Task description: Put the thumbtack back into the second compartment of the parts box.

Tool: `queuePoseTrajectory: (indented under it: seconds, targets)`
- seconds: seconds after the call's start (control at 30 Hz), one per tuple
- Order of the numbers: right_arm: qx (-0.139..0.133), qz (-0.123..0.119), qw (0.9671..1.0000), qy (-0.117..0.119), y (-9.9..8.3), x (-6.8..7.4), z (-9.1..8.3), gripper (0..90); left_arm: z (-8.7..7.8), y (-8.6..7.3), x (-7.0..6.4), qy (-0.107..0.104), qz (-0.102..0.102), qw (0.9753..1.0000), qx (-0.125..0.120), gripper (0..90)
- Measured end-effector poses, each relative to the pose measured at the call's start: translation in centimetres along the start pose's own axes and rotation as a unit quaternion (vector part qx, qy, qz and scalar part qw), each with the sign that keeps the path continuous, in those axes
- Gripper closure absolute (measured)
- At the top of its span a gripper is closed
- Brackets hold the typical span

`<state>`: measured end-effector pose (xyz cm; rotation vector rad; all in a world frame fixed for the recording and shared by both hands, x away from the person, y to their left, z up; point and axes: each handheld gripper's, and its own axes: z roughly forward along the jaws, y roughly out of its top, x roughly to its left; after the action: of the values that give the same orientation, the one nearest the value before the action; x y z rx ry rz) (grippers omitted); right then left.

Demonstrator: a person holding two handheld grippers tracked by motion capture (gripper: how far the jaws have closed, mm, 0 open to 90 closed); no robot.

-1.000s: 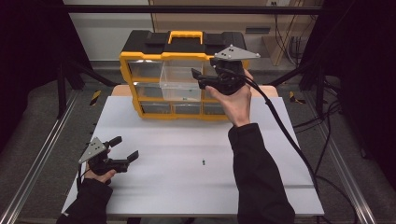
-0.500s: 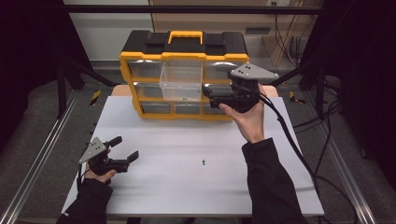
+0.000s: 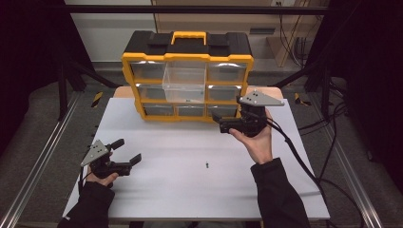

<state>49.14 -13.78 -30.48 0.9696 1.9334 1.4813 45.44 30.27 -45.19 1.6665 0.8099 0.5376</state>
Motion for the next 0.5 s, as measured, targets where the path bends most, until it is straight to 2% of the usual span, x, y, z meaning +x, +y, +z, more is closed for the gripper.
queuePoseTrajectory:
  seconds: [0.03,0.07,0.27,0.3,0.4,0.43,0.5]
  targets:
    - [0.000,0.000,1.0000,0.000,0.0,0.0,0.0,3.4,0.0,0.0,0.0,0.000,0.000,1.0000,0.000,3.0]
    - [0.008,0.004,1.0000,0.000,-0.9,0.0,0.1,3.1,0.0,0.0,0.0,0.000,-0.001,1.0000,-0.001,3.0]
    - [0.024,0.011,0.9997,0.001,-3.0,0.0,0.4,3.1,0.0,0.0,0.0,0.000,0.000,1.0000,0.000,3.0]
    - [0.028,0.013,0.9995,0.000,-3.9,0.0,0.4,3.2,0.0,0.0,0.0,0.000,0.000,1.0000,0.000,3.0]
    - [0.031,0.018,0.9994,0.002,-4.6,0.0,0.5,3.2,0.0,0.0,0.0,0.000,0.000,1.0000,0.000,3.0]
    - [0.036,0.021,0.9992,0.002,-5.5,0.1,0.6,3.5,0.0,0.0,0.0,0.000,0.000,1.0000,0.000,3.0]
    - [0.045,0.022,0.9988,0.001,-6.2,0.2,0.8,3.5,0.0,0.0,0.0,0.000,0.000,1.0000,-0.001,3.0]
